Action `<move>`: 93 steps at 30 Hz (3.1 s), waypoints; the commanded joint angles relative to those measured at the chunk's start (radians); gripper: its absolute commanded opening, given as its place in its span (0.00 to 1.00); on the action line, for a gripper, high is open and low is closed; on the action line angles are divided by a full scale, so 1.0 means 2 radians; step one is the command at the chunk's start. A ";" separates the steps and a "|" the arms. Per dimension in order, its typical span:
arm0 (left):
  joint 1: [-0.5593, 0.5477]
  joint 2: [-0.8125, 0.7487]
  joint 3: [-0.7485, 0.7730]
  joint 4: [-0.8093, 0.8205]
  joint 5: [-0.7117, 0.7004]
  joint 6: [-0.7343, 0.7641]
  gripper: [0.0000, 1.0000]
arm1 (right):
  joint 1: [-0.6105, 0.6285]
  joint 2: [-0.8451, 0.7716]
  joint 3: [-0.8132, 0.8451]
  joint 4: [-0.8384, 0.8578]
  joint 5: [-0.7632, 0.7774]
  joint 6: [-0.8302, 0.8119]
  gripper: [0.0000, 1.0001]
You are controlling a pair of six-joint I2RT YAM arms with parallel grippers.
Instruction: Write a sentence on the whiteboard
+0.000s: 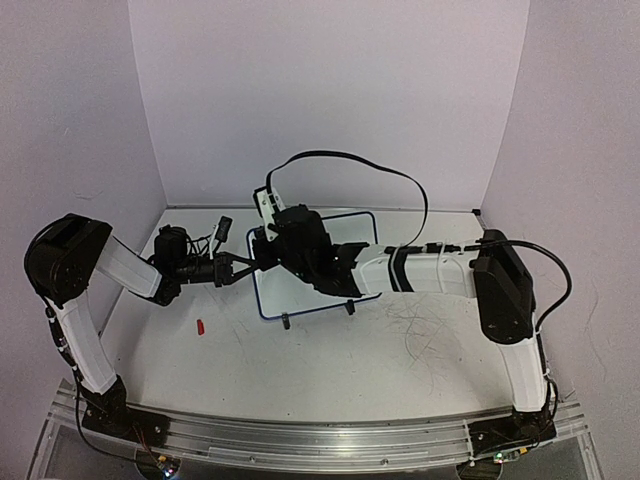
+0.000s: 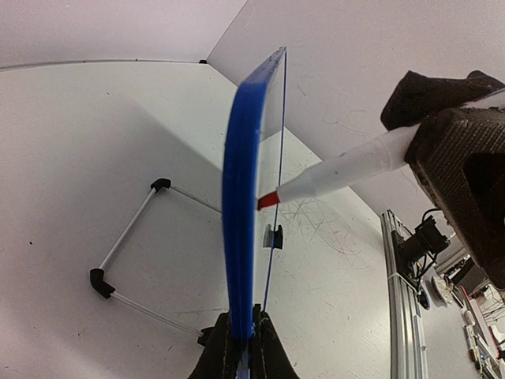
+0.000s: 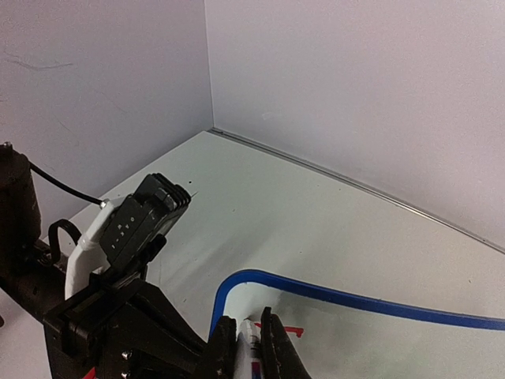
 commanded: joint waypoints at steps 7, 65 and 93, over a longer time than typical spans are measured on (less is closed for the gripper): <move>-0.001 -0.004 0.005 0.001 -0.010 0.010 0.00 | -0.003 0.004 0.005 -0.007 0.019 0.007 0.00; -0.001 -0.011 0.001 -0.002 -0.015 0.014 0.00 | 0.001 -0.089 -0.044 0.000 -0.010 0.058 0.00; -0.001 -0.012 0.003 -0.005 -0.014 0.015 0.00 | -0.001 -0.024 -0.010 -0.006 -0.025 0.035 0.00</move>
